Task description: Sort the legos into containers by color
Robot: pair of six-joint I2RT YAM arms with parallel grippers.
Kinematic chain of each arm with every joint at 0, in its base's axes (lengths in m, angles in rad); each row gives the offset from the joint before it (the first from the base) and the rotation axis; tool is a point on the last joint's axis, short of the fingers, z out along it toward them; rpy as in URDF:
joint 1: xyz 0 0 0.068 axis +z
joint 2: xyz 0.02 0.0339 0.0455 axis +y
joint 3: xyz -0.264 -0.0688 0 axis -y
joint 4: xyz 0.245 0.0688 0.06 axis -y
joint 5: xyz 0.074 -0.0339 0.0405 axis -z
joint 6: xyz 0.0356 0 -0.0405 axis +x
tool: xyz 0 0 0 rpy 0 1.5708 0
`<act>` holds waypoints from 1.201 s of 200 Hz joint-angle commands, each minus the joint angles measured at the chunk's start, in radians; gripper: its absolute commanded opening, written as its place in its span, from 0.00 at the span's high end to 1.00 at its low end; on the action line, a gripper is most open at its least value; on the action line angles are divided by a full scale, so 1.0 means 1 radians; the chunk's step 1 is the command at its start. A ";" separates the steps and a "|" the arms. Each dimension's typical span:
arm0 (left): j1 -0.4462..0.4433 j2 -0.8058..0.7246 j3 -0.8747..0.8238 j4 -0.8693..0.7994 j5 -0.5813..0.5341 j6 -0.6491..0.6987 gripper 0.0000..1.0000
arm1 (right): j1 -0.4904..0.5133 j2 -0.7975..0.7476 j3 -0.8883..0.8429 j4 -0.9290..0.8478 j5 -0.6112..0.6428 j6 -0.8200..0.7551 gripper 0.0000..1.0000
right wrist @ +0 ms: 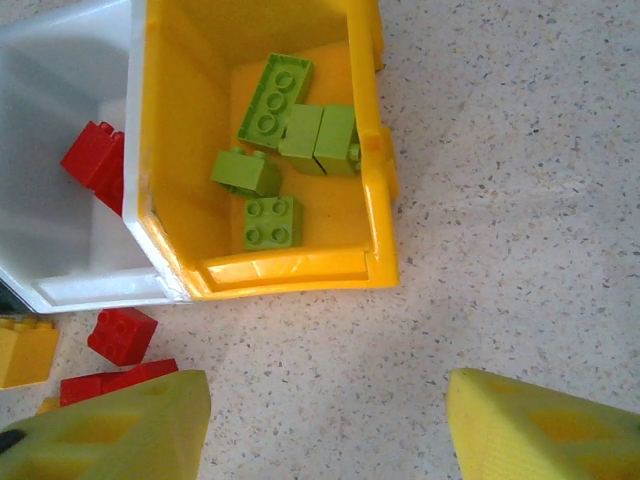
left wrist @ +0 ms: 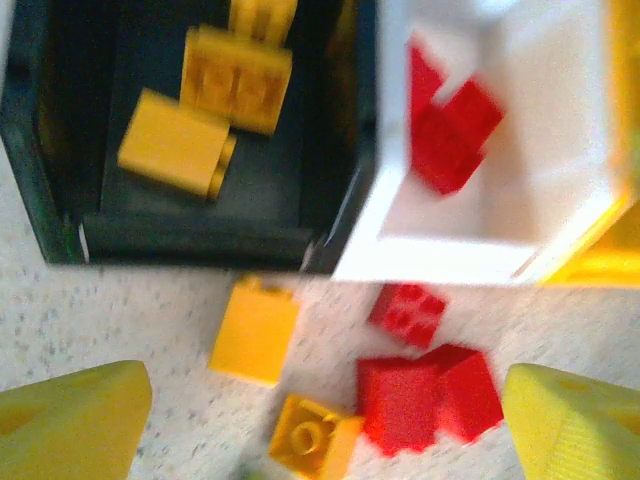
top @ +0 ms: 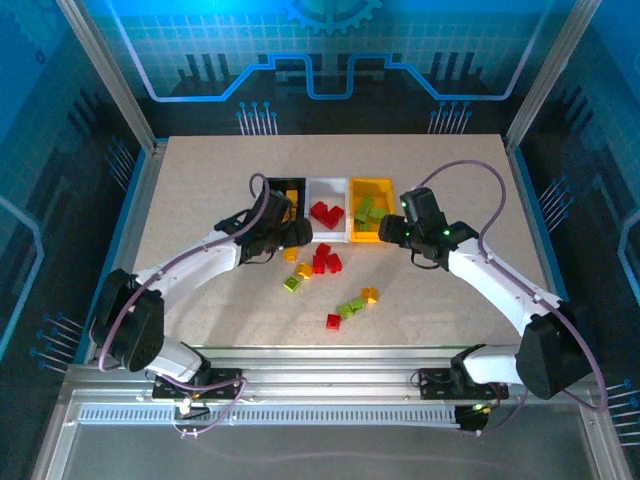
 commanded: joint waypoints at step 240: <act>-0.115 0.131 -0.162 0.224 -0.215 0.088 0.68 | -0.017 -0.010 0.007 -0.001 0.006 0.008 0.35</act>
